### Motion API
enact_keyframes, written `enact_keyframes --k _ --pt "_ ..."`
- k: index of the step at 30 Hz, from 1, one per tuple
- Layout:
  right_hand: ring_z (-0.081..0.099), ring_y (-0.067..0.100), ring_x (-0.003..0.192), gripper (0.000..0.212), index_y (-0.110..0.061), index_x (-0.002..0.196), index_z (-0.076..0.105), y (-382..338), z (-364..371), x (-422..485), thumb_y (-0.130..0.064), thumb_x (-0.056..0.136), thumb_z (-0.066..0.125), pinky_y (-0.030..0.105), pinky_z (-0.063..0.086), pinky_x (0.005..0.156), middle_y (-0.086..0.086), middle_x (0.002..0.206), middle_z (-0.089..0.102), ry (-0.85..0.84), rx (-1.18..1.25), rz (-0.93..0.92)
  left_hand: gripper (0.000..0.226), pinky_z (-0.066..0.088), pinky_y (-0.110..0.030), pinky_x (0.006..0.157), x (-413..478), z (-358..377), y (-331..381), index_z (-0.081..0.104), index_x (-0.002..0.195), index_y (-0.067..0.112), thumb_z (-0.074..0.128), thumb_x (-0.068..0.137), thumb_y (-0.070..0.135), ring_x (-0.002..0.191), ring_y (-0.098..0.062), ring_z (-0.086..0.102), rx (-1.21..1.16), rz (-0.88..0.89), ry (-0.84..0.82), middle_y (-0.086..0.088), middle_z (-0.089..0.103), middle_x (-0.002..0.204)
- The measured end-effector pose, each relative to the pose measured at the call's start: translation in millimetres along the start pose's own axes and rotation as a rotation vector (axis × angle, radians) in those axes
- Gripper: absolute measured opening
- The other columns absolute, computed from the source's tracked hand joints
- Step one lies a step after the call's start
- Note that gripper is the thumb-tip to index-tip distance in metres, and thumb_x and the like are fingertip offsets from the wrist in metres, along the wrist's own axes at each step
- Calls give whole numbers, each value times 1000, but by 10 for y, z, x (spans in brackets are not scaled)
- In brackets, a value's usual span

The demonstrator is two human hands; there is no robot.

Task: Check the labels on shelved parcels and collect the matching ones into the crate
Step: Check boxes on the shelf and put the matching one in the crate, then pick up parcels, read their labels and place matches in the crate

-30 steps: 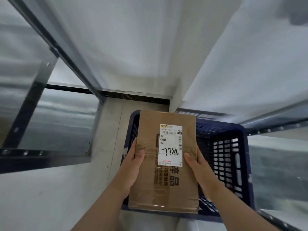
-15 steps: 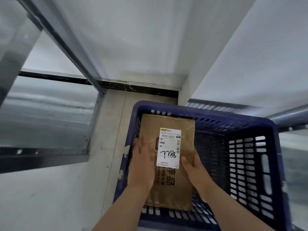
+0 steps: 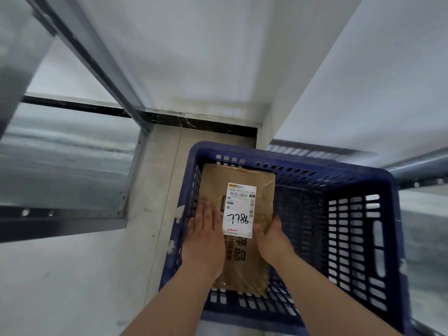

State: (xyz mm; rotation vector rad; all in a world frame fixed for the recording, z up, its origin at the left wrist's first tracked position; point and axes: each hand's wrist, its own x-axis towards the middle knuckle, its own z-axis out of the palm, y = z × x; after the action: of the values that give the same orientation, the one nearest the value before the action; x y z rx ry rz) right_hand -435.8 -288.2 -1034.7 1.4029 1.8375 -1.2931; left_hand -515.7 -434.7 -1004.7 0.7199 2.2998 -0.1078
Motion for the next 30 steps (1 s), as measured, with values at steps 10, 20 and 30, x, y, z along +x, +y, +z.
enact_keyframes --k 10,20,30 --pt "57 -2 105 41 -29 148 56 -945 -1090 -1774 -24 107 57 11 39 84 -30 118 55 217 55 -423 65 55 -33 101 -1039 -1592 134 37 154 35 65 97 24 129 -15 57 -554 105 209 9 55 147" --pt "60 7 128 41 -32 144 60 -1844 -2512 -4636 -30 104 63 1 38 86 -14 139 66 445 349 -647 59 42 -23 105 -3214 -3951 645 46 146 41 68 97 17 133 -3 51 -1033 379 452 17 53 146" --pt "64 0 124 32 -30 138 65 -1386 -3516 -7741 -25 107 58 37 54 107 -18 131 70 906 650 -835 45 48 -16 95 -5705 -5445 1804 63 134 40 63 100 11 121 10 60 -1134 996 247 23 69 127"
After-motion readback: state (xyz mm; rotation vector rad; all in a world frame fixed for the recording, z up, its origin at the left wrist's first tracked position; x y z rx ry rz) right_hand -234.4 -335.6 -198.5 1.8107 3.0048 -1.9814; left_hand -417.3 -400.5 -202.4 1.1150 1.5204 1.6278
